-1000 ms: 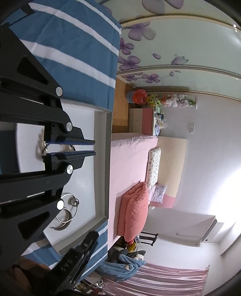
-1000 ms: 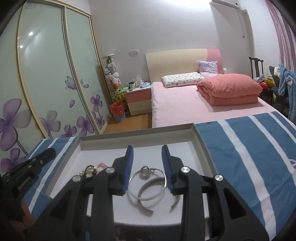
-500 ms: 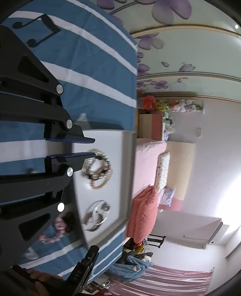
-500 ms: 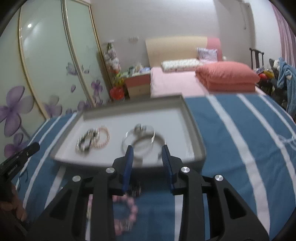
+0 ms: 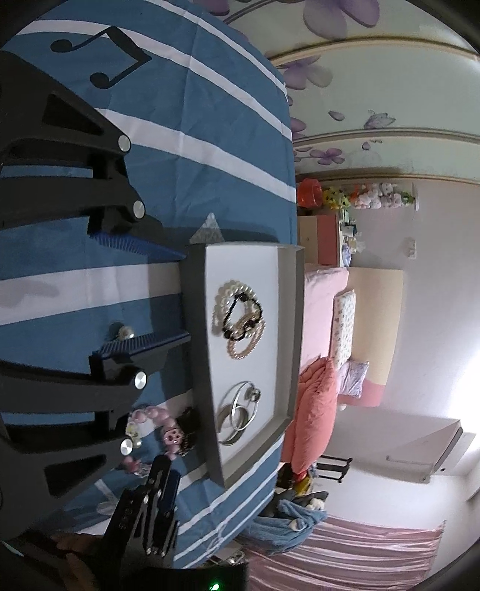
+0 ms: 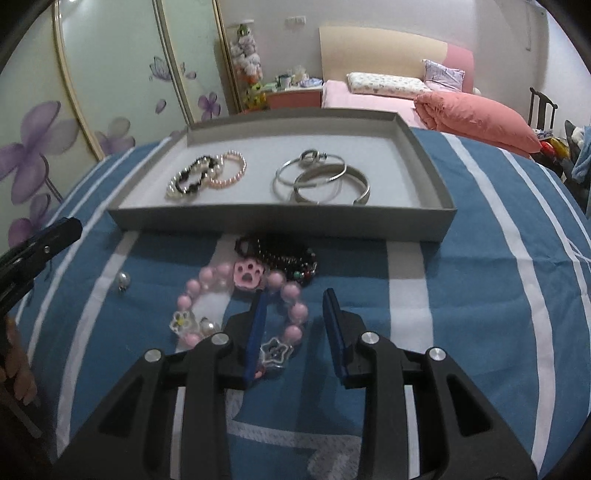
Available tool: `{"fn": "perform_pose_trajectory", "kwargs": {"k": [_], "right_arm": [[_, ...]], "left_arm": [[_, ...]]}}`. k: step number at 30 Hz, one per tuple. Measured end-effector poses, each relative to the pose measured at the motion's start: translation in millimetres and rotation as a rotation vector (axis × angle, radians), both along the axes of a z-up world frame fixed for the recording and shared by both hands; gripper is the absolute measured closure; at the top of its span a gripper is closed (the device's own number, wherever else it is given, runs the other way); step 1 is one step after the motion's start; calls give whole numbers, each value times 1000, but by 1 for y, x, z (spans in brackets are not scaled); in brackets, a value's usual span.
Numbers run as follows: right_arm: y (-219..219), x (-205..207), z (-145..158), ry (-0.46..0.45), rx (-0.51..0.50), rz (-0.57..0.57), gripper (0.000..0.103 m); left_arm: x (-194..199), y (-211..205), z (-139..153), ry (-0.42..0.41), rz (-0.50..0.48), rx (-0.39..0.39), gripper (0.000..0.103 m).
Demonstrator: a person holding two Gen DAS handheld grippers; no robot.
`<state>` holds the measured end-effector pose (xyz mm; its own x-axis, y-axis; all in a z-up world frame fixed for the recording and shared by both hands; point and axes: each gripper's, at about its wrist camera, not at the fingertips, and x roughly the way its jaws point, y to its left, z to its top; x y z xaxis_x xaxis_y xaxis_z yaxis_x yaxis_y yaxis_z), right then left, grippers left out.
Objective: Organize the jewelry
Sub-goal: 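Move the right tool over the pink paw-charm bracelet while the left tool approaches a loose pearl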
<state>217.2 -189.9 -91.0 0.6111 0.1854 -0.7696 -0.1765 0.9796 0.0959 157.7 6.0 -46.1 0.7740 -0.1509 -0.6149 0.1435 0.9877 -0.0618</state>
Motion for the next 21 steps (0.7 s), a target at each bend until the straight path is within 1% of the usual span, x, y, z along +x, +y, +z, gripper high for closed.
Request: {"fn": "perform_pose_trajectory", "kwargs": {"k": [1, 2, 3, 4, 7, 14, 18, 21], "right_arm": [[-1, -1, -2, 10, -14, 3, 73], [2, -2, -3, -1, -44, 4, 77], [3, -2, -4, -3, -65, 7, 85], [4, -4, -5, -7, -82, 8, 88], [-6, -7, -4, 2, -72, -8, 88], [-41, -11, -5, 7, -71, -111, 88], [-56, -8, -6, 6, -69, -171, 89], [-60, -8, -6, 2, -66, -175, 89]], "left_arm": [[-1, -2, -1, 4, -9, 7, 59], [-2, -4, -2, 8, -19, 16, 58], [-2, -7, -4, 14, -29, 24, 57], [-2, -10, -5, 18, -37, 31, 57], [-3, -17, -9, 34, -63, 52, 55], [-5, -33, -22, 76, -115, 106, 55], [-3, -33, -24, 90, -112, 113, 54], [-4, -31, -27, 100, -109, 109, 54]]}}
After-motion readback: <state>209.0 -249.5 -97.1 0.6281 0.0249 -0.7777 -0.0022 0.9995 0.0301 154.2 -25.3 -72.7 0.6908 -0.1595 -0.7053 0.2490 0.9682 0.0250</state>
